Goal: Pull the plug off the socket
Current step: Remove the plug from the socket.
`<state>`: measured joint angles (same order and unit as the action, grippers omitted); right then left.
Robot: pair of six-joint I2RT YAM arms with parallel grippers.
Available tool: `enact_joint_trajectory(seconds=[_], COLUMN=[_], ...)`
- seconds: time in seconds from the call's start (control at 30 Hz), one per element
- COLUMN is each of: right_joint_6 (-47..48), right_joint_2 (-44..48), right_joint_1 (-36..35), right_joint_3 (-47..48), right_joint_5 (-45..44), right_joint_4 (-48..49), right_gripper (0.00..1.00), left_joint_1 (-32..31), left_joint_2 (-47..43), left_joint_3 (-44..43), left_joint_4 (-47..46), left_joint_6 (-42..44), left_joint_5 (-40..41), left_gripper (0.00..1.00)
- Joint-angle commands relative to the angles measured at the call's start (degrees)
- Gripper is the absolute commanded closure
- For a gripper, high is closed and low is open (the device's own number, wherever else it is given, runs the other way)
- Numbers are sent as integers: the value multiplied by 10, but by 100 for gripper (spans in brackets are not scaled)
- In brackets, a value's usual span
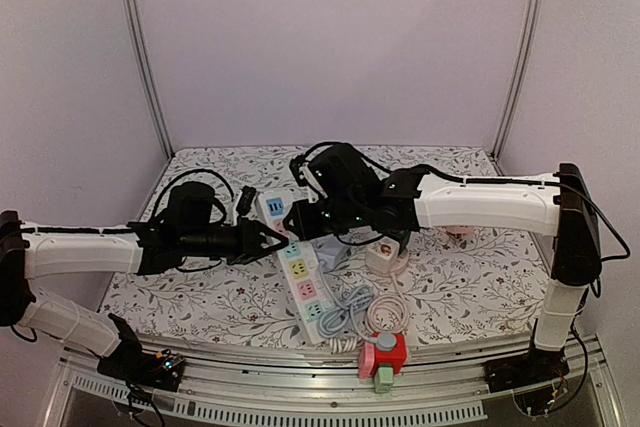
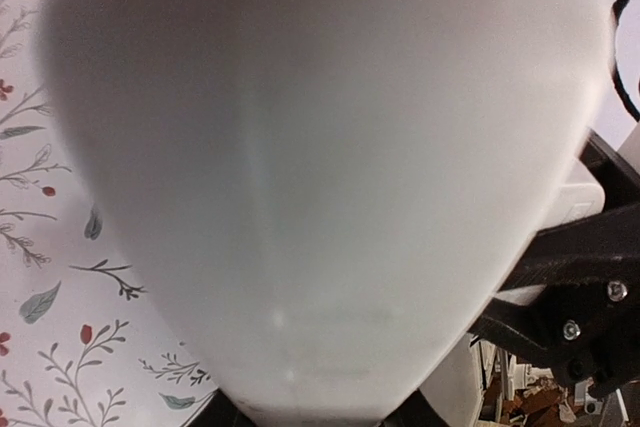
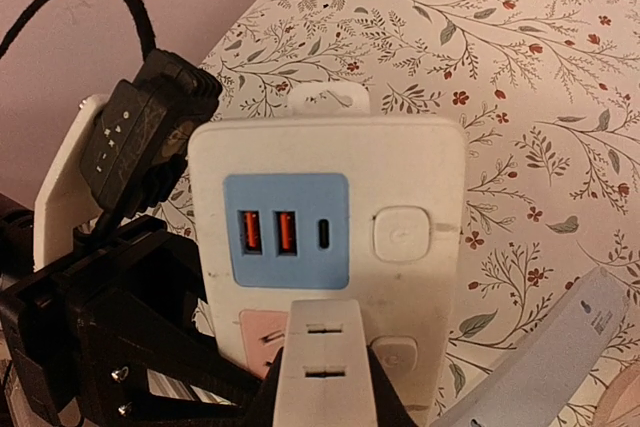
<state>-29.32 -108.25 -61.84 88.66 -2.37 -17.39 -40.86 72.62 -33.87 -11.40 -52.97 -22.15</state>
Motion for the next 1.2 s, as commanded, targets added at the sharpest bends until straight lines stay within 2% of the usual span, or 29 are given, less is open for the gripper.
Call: enact_joint_trajectory(seconds=[0.0, 0.1, 0.57, 1.17], right_joint_6=[9, 6, -29, -40], right_joint_2=[17, 18, 14, 35], right_joint_1=[-4, -3, 38, 40], right_joint_3=[8, 7, -18, -34], right_joint_5=[-23, -20, 96, 116], right_joint_4=[-67, -64, 8, 33], right_gripper=[100, 100, 100, 100], left_joint_1=[23, 24, 23, 33], left_joint_2=[3, 2, -41, -43], left_joint_3=[0, 2, 20, 38], left_joint_4=[-18, -33, -57, -68], left_joint_6=[-43, -38, -7, -36], left_joint_5=[7, -5, -44, -24], left_gripper=[100, 100, 100, 100])
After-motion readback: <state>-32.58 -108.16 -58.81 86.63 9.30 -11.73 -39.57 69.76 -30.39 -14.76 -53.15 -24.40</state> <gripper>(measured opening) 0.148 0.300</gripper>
